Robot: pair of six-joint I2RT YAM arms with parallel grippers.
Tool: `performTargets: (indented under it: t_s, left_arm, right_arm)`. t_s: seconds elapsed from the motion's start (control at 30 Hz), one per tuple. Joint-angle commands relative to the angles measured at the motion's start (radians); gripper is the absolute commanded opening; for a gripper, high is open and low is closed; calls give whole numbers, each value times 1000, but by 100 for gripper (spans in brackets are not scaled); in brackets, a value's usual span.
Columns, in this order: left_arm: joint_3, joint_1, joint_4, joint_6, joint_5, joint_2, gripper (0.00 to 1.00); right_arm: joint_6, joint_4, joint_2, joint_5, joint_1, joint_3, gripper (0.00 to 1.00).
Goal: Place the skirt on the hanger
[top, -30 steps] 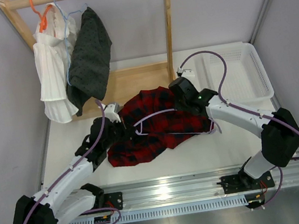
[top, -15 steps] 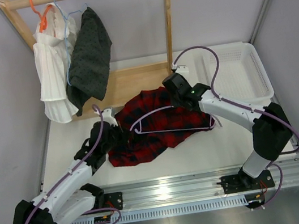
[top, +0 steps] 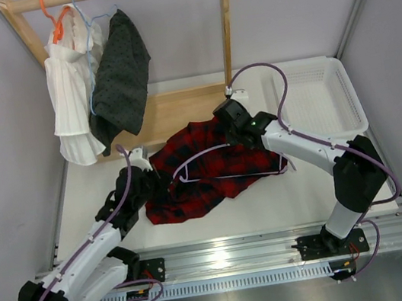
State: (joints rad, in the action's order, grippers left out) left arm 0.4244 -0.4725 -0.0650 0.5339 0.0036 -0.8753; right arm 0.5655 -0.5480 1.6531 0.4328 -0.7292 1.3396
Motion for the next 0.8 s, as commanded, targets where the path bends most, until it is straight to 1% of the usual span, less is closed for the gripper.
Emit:
performTargets:
  t_s: [0.0, 0.1, 0.13, 0.2, 0.6, 0.7, 0.73, 0.77]
  left_arm:
    - [36, 9, 59, -8, 53, 39, 0]
    - [54, 9, 59, -25, 99, 27, 0]
    - [56, 9, 100, -25, 117, 25, 0]
    - [57, 8, 113, -25, 153, 21, 0]
    - [60, 5, 149, -28, 225, -40, 0]
    - [62, -1, 108, -37, 228, -31, 0]
    - [60, -5, 94, -41, 226, -30, 2]
    - [56, -6, 84, -49, 219, -24, 11]
  right_arm:
    - [10, 20, -42, 11, -6, 12, 0]
    - [16, 10, -47, -3, -7, 23, 0]
    - [17, 7, -50, -3, -7, 24, 0]
    - [17, 0, -58, 3, -7, 26, 0]
    - [22, -29, -73, 7, 1, 32, 0]
    - [20, -26, -75, 4, 11, 27, 0]
    - [20, -26, -73, 3, 14, 30, 0]
    - [19, -24, -72, 0, 14, 32, 0]
